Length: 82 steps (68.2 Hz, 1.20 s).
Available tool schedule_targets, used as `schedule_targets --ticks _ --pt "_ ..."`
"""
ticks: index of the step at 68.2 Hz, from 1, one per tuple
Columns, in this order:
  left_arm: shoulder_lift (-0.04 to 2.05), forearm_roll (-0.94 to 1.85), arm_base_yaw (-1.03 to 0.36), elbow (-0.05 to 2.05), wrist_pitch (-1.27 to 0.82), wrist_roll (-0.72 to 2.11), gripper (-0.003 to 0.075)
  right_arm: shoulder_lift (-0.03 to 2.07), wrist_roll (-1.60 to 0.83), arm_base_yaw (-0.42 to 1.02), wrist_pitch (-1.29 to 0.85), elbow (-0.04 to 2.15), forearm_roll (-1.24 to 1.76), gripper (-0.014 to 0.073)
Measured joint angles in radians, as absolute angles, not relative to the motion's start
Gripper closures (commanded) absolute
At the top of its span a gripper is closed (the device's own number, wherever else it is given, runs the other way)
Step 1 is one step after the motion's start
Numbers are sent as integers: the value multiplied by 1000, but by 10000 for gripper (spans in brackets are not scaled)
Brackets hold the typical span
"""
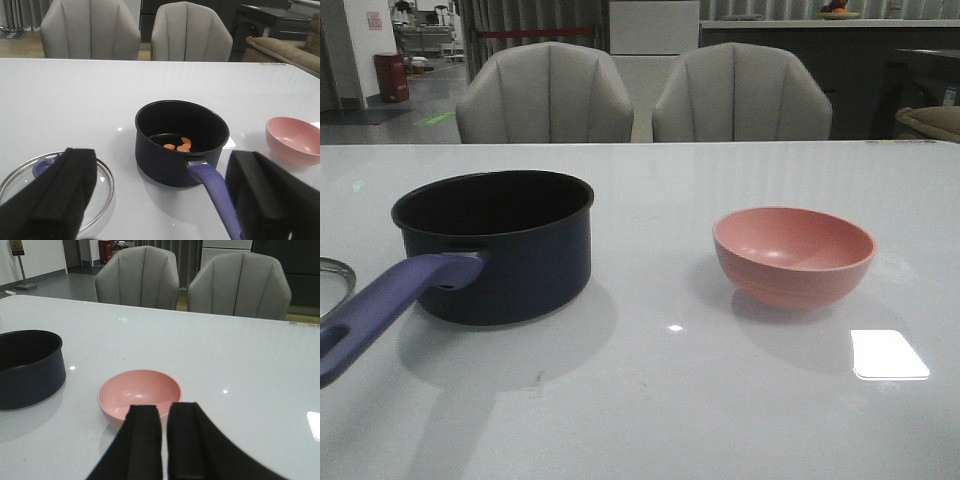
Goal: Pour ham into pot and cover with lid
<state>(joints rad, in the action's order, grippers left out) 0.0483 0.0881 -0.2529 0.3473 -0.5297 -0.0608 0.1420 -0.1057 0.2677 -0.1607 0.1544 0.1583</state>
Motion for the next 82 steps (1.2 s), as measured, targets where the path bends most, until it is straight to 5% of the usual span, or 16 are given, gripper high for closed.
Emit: schedule_targets --ticks 20,32,82 --pt "50 86 -253 350 -532 -61 154 142 -106 268 -161 154 158 433" --pt "149 73 -253 413 -553 -61 83 142 -106 268 -161 154 158 433" --pt "1063 15 -33 759 -593 -166 62 142 -106 268 -161 154 158 433"
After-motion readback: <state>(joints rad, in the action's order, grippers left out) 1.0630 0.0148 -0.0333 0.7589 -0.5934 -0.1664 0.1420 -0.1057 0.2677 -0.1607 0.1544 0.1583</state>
